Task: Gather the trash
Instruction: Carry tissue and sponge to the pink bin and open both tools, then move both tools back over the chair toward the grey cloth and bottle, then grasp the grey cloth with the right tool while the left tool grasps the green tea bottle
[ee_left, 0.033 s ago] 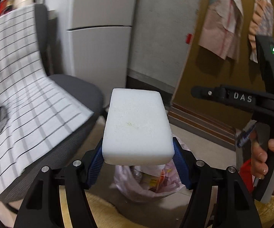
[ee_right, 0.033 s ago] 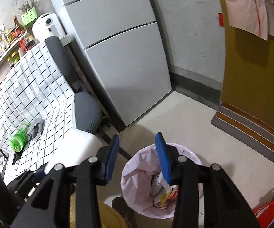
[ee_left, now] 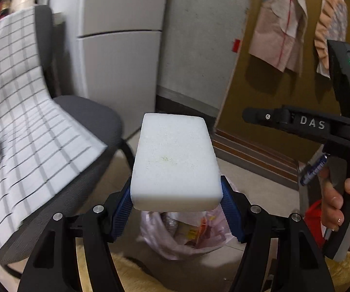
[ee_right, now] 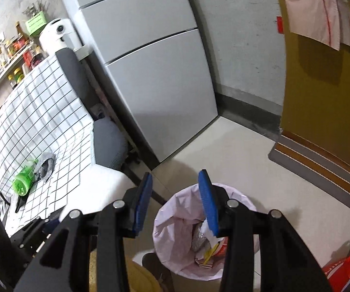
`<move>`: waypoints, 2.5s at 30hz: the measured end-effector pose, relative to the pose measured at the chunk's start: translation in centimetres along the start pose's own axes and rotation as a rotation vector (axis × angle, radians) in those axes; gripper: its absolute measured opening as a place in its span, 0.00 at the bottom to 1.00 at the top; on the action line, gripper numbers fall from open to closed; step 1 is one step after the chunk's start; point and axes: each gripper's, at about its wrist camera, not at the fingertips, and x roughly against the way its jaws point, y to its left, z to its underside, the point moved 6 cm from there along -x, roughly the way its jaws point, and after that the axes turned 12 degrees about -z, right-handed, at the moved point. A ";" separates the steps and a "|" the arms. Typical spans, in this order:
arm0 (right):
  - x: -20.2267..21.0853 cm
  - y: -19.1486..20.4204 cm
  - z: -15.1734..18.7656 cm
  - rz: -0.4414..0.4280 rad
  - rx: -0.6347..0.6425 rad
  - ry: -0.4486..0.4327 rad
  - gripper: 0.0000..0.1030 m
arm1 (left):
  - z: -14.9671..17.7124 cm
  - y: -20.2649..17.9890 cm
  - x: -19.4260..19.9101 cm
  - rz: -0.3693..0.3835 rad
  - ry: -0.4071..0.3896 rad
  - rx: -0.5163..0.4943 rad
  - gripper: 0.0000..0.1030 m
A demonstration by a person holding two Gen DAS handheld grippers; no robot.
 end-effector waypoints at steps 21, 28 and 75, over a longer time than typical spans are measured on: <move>-1.0 0.5 0.5 -0.017 0.005 0.032 0.39 | 2.5 5.9 -1.9 -0.160 0.092 0.104 0.80; -2.7 5.7 0.9 -0.089 0.090 0.067 0.39 | 3.6 11.3 2.4 -0.260 0.052 0.192 0.80; -37.5 42.1 5.3 -0.409 0.608 0.528 0.62 | 11.4 43.1 16.5 -0.816 0.089 0.735 0.80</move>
